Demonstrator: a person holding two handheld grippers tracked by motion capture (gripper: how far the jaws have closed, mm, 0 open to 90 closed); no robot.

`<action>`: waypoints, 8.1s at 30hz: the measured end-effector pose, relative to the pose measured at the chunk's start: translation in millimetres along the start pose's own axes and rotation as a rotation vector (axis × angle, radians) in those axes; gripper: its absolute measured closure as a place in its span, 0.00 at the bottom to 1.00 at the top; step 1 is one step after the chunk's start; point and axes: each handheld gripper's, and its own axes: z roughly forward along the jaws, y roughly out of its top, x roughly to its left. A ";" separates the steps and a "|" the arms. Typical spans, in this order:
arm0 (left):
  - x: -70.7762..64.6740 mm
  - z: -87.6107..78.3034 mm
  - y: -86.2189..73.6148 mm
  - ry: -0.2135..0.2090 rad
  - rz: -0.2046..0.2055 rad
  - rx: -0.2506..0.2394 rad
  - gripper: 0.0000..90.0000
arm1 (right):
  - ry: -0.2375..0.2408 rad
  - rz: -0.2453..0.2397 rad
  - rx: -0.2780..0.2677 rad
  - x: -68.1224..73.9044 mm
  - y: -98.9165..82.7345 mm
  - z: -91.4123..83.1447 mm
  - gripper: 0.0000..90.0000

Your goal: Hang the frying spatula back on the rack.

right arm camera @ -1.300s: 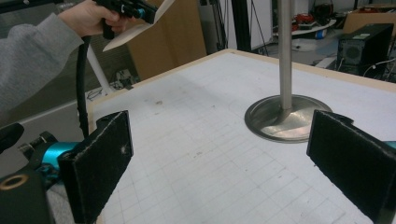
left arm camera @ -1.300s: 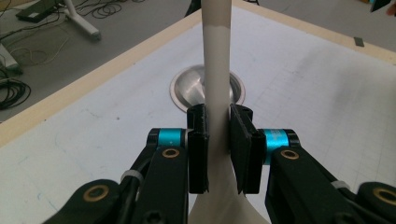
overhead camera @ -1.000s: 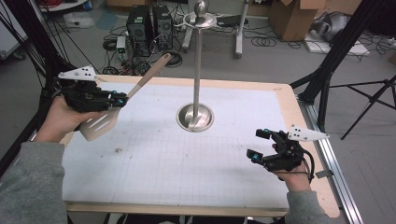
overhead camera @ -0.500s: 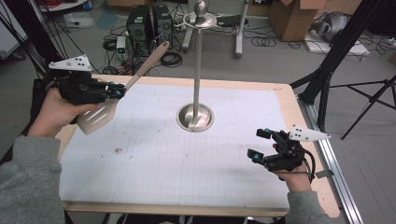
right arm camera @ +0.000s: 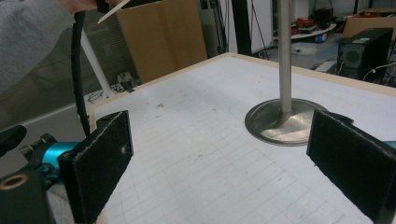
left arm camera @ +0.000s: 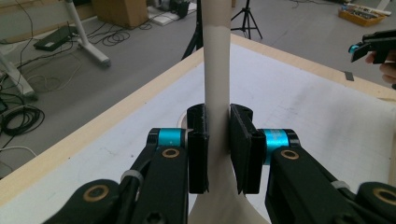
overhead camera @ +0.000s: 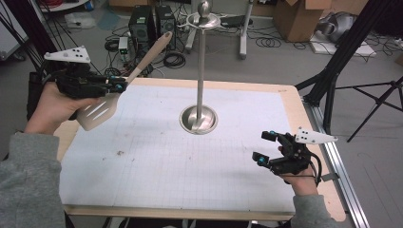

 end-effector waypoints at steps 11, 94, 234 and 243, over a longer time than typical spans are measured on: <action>-2.3 -4.6 8.8 -0.005 0.010 -0.013 0.86 | -0.003 -0.003 -0.005 -0.5 -0.5 -1.8 0.07; -3.0 44.5 15.1 -0.112 -0.060 -0.022 0.86 | -0.012 0.009 -0.033 -2.5 -0.9 -13.0 0.07; -14.3 109.6 -5.3 -0.139 0.075 -0.130 0.10 | -0.017 0.002 -0.043 0.1 -1.4 -17.4 0.07; -20.8 91.8 -16.8 -0.117 0.097 -0.174 0.10 | -0.020 -0.007 -0.031 -1.8 -1.3 -14.1 0.07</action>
